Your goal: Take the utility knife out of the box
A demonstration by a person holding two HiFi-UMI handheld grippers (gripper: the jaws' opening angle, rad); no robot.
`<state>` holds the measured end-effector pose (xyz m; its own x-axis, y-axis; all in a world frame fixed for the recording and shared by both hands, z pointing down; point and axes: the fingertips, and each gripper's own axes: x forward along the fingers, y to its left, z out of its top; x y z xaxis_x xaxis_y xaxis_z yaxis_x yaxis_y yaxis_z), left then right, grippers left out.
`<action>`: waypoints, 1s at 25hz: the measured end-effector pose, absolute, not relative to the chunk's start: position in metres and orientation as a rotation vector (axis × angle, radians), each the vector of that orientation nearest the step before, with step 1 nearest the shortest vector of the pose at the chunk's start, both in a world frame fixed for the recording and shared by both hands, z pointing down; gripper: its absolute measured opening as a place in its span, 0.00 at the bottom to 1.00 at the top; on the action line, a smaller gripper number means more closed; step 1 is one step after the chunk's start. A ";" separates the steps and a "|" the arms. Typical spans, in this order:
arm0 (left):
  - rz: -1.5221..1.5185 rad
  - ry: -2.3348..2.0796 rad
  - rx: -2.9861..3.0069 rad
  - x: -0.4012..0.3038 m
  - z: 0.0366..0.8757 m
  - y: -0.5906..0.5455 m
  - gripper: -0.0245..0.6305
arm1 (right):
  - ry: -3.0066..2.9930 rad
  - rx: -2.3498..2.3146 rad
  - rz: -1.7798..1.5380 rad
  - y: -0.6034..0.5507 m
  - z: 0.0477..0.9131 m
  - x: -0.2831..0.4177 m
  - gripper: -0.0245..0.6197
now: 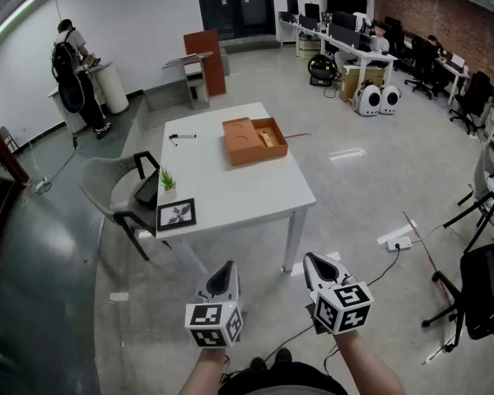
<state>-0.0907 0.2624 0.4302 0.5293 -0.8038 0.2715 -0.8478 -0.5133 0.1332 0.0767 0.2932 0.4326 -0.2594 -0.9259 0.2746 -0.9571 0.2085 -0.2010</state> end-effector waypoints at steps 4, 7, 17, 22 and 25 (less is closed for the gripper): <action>0.239 -1.404 2.514 -0.084 0.427 0.252 0.06 | -2.385 1.833 0.487 0.284 0.428 0.084 0.04; 0.235 -1.407 2.505 -0.080 0.429 0.248 0.06 | -2.403 1.813 0.497 0.281 0.430 0.088 0.04; 0.224 -1.424 2.474 -0.067 0.436 0.255 0.06 | -2.413 1.782 0.518 0.279 0.437 0.100 0.05; 0.202 -1.441 2.480 -0.060 0.426 0.254 0.06 | -2.424 1.763 0.514 0.275 0.433 0.107 0.13; 0.214 -1.450 2.483 -0.058 0.424 0.252 0.06 | -2.431 1.755 0.526 0.271 0.433 0.110 0.16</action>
<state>-0.0584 0.2522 0.4236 0.4915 -0.8330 0.2541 -0.8709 -0.4691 0.1468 0.1098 0.2713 0.4327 -0.3319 -0.9018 0.2769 -0.9355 0.2771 -0.2192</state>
